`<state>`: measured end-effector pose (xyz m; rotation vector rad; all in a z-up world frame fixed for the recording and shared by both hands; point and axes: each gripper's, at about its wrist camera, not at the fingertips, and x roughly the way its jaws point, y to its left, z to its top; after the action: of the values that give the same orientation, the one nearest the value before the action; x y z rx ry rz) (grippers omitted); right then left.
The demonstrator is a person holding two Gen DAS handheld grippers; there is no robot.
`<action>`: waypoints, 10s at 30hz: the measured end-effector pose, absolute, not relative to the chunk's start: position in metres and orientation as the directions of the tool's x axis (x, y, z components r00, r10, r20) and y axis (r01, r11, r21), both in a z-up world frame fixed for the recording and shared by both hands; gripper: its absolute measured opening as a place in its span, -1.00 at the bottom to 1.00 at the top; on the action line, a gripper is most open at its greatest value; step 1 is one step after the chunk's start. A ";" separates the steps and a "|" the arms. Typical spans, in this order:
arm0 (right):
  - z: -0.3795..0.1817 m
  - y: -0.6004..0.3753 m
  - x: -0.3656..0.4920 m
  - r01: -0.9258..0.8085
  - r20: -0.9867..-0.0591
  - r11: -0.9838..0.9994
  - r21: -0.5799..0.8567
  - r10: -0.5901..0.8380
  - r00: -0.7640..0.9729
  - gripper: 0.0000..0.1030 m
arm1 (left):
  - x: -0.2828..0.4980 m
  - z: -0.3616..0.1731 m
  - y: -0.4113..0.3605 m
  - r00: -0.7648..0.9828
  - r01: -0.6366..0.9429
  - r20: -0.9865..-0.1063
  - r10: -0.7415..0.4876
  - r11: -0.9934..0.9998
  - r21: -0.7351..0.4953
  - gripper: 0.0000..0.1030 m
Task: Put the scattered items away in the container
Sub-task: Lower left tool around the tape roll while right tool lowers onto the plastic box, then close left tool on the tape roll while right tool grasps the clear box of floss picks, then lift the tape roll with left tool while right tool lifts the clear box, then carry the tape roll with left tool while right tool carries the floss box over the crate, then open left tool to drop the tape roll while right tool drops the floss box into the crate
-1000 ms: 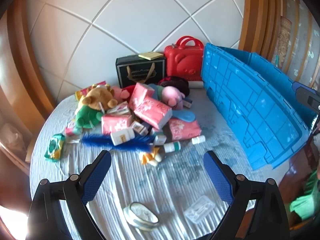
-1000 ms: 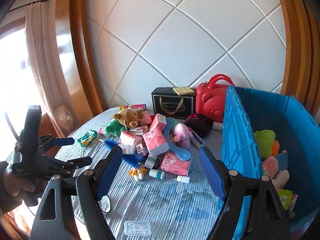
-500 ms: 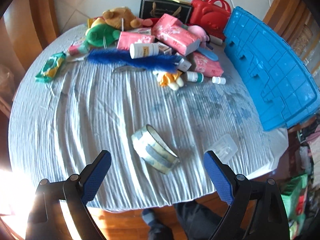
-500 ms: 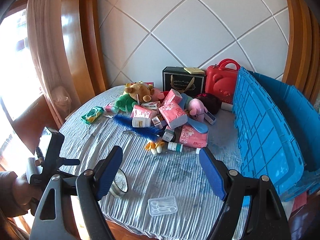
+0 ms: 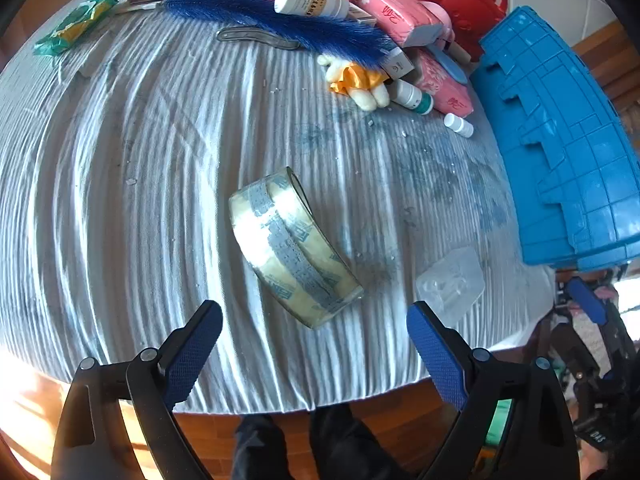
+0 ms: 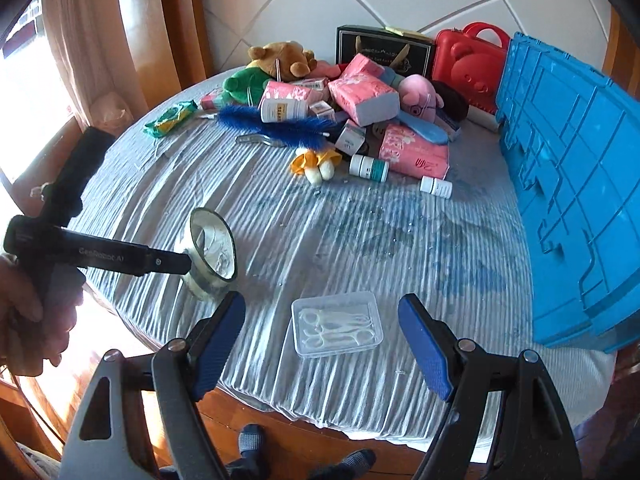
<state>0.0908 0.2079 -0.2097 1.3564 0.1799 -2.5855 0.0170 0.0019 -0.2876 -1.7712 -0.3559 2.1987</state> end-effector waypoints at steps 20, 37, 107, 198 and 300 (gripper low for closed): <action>-0.298 0.216 0.057 0.299 -0.889 -0.952 -0.065 -0.080 -0.450 0.99 | 0.002 -0.326 0.010 -0.148 0.049 -0.919 0.366 -0.925 -0.376 0.83; -0.323 0.206 0.039 0.322 -0.914 -0.944 -0.076 -0.063 -0.401 0.99 | -0.006 -0.330 0.020 -0.137 0.039 -0.924 0.356 -0.931 -0.364 0.78; -0.256 0.214 0.049 0.253 -0.882 -0.963 -0.093 -0.038 -0.469 0.71 | -0.012 -0.259 0.016 -0.313 -0.040 -0.893 0.325 -0.943 -0.329 -0.35; 0.016 0.309 0.019 0.262 -0.581 -0.964 -0.038 -0.192 -0.791 0.71 | -0.050 -0.027 0.104 -0.600 -0.120 -0.717 0.354 -0.927 -0.356 -0.82; 0.009 0.699 0.032 -0.410 -0.597 -0.911 0.038 0.308 -0.741 0.70 | -0.122 0.015 0.619 -0.211 -0.755 -0.737 0.642 -0.586 -0.294 -0.78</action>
<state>0.0324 0.6992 0.0089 1.0925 -0.3011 -3.3435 -0.1221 0.6190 0.0153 -1.0826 0.1602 1.9170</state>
